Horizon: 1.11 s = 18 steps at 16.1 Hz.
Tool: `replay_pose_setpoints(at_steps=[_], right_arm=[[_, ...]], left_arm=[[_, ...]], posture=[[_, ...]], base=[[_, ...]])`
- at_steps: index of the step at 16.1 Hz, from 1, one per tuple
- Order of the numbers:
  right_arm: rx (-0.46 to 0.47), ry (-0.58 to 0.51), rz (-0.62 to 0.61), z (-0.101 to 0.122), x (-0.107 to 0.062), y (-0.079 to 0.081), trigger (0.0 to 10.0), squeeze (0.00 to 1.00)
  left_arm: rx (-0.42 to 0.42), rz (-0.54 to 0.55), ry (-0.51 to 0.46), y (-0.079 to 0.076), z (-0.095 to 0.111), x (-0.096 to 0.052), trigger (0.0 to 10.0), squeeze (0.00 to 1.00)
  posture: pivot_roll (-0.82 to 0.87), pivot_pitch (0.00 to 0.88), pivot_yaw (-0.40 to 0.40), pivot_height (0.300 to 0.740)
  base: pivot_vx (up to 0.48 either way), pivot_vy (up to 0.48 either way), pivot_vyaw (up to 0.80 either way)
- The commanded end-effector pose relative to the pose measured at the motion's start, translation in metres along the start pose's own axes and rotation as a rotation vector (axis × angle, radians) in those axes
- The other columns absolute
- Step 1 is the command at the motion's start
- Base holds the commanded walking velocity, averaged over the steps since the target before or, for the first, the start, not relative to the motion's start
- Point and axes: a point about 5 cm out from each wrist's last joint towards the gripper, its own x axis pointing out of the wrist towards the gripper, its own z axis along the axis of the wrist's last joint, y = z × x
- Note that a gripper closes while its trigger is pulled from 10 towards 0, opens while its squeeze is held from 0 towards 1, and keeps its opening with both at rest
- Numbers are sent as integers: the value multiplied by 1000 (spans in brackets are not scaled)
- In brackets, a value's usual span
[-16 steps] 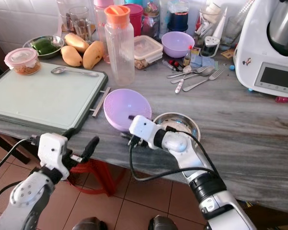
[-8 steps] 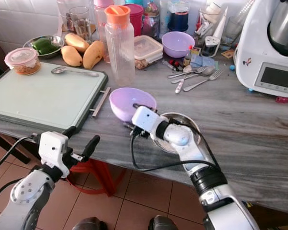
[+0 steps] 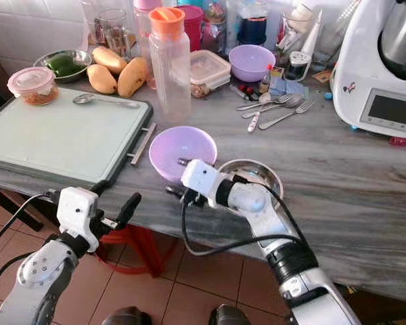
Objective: Setting the table
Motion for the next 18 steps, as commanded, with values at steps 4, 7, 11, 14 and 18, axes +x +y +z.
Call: replay_pose_setpoints(at_steps=[4, 7, 11, 14, 18], right_arm=[[53, -56, 39, 11, -3, 0, 10000, 1000], [5, -57, -9, 12, -3, -4, 10000, 1000], [-91, -123, -288, 27, -9, -25, 10000, 0], [-111, -164, -540, 36, -27, -40, 10000, 0], [-149, -142, -753, 36, -45, -48, 10000, 0]], left_arm=[[17, -19, 13, 0, -1, 2, 10000, 0], [16, -21, 13, -1, -1, 3, 10000, 0], [12, -13, 0, 0, 0, 5, 10000, 0], [10, -13, -9, -1, 1, 7, 10000, 0], [8, -12, -12, 0, 0, 8, 10000, 0]], posture=[[78, 6, 0, 740], [76, 4, 1, 740], [73, 0, 1, 740], [67, 0, 4, 740], [57, 0, 9, 740]], base=[[0, 0, 0], [0, 0, 0], [0, 0, 0], [0, 0, 0], [0, 0, 0]])
